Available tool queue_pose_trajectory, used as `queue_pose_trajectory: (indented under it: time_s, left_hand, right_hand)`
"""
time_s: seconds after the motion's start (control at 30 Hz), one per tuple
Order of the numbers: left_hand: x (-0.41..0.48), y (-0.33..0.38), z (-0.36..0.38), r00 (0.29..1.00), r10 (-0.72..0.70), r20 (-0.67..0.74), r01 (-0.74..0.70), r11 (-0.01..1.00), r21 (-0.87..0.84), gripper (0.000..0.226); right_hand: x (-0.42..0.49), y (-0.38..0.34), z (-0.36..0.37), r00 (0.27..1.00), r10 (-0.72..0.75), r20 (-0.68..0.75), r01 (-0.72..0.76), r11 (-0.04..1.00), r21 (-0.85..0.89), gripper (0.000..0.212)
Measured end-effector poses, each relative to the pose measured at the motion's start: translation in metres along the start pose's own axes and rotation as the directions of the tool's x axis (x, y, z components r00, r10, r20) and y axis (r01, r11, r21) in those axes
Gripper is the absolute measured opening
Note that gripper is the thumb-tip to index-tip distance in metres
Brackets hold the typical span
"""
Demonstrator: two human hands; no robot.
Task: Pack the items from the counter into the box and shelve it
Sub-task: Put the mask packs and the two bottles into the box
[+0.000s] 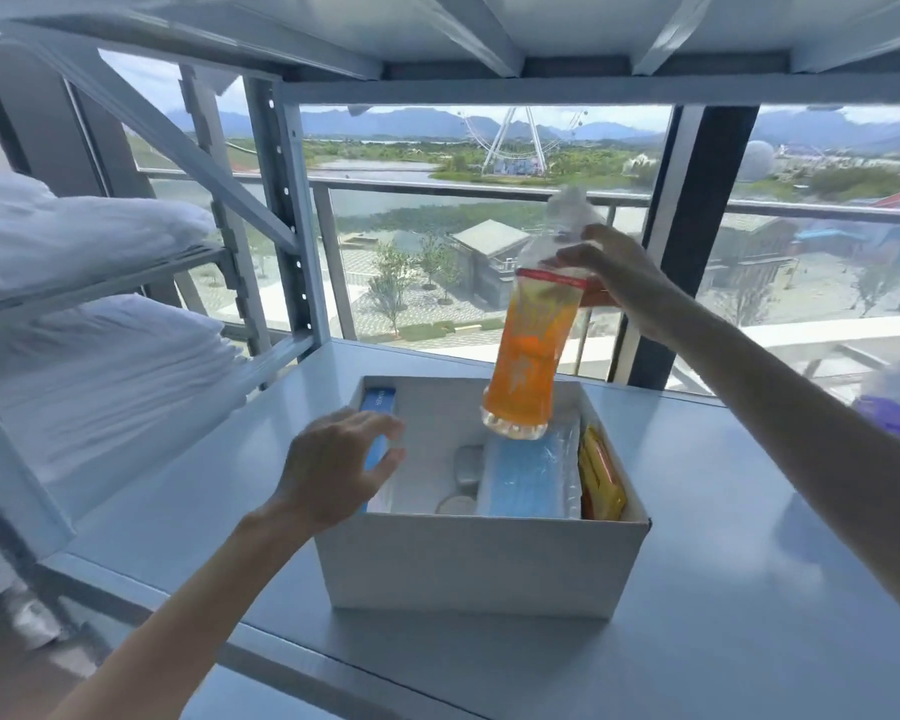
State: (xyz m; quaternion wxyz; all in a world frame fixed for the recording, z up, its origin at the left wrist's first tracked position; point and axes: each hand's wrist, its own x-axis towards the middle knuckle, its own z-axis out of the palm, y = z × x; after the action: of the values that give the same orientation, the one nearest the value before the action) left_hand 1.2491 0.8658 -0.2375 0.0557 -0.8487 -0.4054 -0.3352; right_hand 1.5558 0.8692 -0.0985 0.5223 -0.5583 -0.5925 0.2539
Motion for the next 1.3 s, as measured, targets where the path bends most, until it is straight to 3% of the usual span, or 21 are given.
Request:
queue_pose_trajectory:
  time_s: [0.13,0.23,0.3,0.47,0.63,0.77,1.0,1.07,1.17,1.23,1.3]
  left_hand:
    - [0.027,-0.023,0.011,0.955,-0.146,0.259,0.245,0.880,-0.407,0.060]
    - [0.051,-0.030,0.020,0.921,-0.133,0.366,0.314,0.811,-0.495,0.078]
    - [0.064,-0.032,0.028,0.920,-0.123,0.373,0.314,0.800,-0.512,0.075]
    - [0.081,-0.039,0.045,0.919,-0.204,0.336,0.351,0.811,-0.468,0.051]
    - [0.081,-0.041,0.055,0.919,-0.170,0.355,0.308,0.871,-0.382,0.058]
    - [0.088,-0.044,0.056,0.919,-0.156,0.362,0.272,0.915,-0.296,0.063]
    - [0.087,-0.046,0.058,0.943,-0.184,0.276,0.248,0.943,-0.220,0.059]
    - [0.083,-0.044,0.061,0.957,-0.172,0.232,0.222,0.952,-0.209,0.059]
    - [0.081,-0.049,0.066,0.963,-0.159,0.219,0.213,0.944,-0.251,0.061]
    - [0.083,-0.051,0.068,0.954,-0.126,0.271,0.210,0.928,-0.307,0.072]
    - [0.087,-0.051,0.069,0.942,-0.074,0.328,0.189,0.924,-0.332,0.087]
  right_hand:
    - [-0.001,0.016,0.064,0.981,0.002,0.196,0.002,1.000,-0.020,0.032]
    - [-0.001,0.030,0.098,0.970,0.014,0.244,0.005,0.997,-0.077,0.045]
    - [0.000,0.037,0.115,0.969,0.033,0.245,-0.003,0.993,-0.120,0.051]
    - [0.006,0.053,0.133,0.966,0.072,0.249,-0.022,0.980,-0.197,0.052]
    - [-0.002,0.066,0.137,0.942,0.119,0.313,-0.055,0.977,-0.206,0.053]
    - [-0.003,0.064,0.144,0.929,0.114,0.352,-0.060,0.985,-0.162,0.041]
    - [0.004,0.063,0.148,0.982,0.023,0.190,0.101,0.784,-0.612,0.068]
    - [-0.002,0.065,0.140,0.989,0.007,0.149,0.089,0.777,-0.623,0.064]
    - [-0.018,0.078,0.123,0.988,0.080,0.133,0.018,0.793,-0.608,0.038]
    - [-0.031,0.091,0.119,0.930,0.198,0.310,0.067,0.738,-0.671,0.018]
    - [-0.044,0.107,0.126,0.826,0.312,0.469,0.154,0.675,-0.722,0.010]
